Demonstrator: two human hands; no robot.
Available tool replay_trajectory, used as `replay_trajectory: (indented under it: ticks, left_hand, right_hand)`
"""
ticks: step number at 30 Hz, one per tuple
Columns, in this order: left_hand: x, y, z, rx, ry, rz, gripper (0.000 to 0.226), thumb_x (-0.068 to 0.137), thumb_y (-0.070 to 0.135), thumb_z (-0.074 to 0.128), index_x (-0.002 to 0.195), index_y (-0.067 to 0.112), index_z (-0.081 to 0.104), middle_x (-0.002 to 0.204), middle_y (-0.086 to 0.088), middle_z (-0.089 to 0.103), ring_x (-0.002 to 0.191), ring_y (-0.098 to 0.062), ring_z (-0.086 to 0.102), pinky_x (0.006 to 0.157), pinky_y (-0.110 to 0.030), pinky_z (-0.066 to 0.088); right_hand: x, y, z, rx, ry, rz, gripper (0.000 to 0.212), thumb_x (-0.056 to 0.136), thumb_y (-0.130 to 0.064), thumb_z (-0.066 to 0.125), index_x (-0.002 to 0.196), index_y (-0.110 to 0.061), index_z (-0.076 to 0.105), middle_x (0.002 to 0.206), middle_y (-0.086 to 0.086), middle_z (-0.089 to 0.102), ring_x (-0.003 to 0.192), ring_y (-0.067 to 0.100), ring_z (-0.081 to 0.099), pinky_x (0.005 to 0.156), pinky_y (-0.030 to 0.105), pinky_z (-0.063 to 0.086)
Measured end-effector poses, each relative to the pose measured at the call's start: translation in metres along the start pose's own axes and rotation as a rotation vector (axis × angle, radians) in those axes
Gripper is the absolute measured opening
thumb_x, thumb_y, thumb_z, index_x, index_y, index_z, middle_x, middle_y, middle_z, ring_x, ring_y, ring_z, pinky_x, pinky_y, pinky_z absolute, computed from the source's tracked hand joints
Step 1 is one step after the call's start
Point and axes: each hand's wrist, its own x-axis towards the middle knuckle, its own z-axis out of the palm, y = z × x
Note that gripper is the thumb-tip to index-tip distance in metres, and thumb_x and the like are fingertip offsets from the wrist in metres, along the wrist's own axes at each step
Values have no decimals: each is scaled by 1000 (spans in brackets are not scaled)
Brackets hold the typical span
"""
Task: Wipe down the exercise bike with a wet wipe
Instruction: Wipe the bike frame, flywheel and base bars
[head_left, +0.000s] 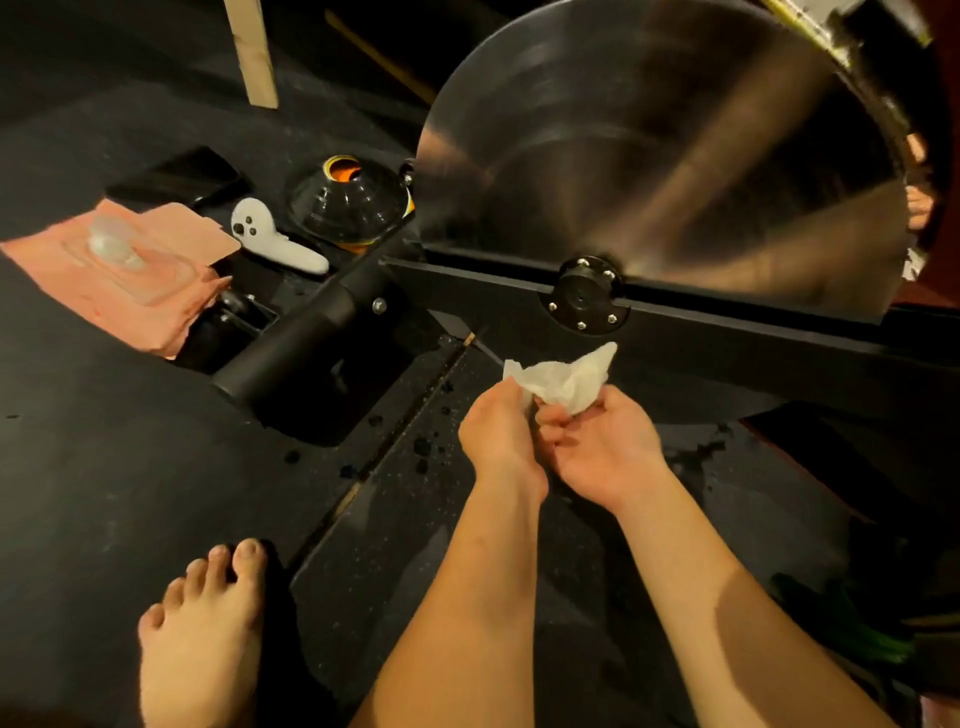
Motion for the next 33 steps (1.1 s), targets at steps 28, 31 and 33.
replay_trajectory:
  ticks: [28, 31, 33]
  left_hand:
    - [-44, 265, -87, -1845, -694, 92, 53, 81, -20, 31, 111, 8, 67, 89, -9, 64, 94, -25, 68, 84, -42, 56]
    - [-44, 261, -83, -1671, -769, 139, 34, 97, 13, 47, 129, 10, 59, 122, -17, 64, 111, -31, 64, 92, -45, 53]
    - [-48, 265, -86, -1384, -851, 343, 48, 99, 42, 47, 131, 8, 59, 128, -18, 64, 117, -32, 62, 97, -46, 51]
  right_hand:
    - [-66, -51, 57, -334, -18, -726, 20, 89, -3, 64, 104, -13, 59, 109, 11, 68, 103, 26, 68, 87, 41, 57]
    - [-76, -55, 55, -452, -99, -738, 25, 88, 7, 58, 95, -17, 58, 99, 5, 68, 97, 23, 66, 71, 33, 56]
    - [-80, -55, 56, -555, -123, -724, 29, 88, 11, 54, 95, -16, 60, 96, 3, 70, 94, 21, 68, 69, 31, 56]
